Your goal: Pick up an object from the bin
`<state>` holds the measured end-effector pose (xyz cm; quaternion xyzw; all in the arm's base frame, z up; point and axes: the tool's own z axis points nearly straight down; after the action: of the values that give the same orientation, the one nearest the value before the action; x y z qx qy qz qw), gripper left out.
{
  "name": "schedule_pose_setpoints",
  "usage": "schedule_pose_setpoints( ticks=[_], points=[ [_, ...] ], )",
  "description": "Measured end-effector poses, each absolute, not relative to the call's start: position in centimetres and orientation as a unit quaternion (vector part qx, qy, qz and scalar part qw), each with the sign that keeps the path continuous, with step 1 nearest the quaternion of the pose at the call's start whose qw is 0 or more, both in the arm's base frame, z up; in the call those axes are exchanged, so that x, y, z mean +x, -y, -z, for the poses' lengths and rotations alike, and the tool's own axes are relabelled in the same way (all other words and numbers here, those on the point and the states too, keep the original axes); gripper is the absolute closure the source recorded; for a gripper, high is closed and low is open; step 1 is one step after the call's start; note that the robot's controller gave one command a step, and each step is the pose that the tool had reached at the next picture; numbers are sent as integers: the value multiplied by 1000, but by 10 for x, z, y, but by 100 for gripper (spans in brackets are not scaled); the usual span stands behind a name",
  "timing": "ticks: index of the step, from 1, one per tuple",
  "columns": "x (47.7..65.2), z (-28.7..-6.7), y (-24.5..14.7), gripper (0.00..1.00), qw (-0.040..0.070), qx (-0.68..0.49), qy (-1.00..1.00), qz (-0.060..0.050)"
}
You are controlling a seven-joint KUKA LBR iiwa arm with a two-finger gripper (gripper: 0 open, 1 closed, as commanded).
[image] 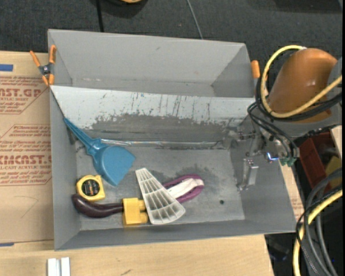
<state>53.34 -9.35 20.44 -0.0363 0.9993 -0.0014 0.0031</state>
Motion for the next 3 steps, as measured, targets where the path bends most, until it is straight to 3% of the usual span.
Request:
schedule_pose_setpoints(
  ticks=[1,2,3],
  points=[
    [544,-160,87,0,2,-18,-1000,-1],
    [521,-126,68,0,3,114,-993,1],
    [529,-110,48,0,1,174,-985,-1]
  ],
)
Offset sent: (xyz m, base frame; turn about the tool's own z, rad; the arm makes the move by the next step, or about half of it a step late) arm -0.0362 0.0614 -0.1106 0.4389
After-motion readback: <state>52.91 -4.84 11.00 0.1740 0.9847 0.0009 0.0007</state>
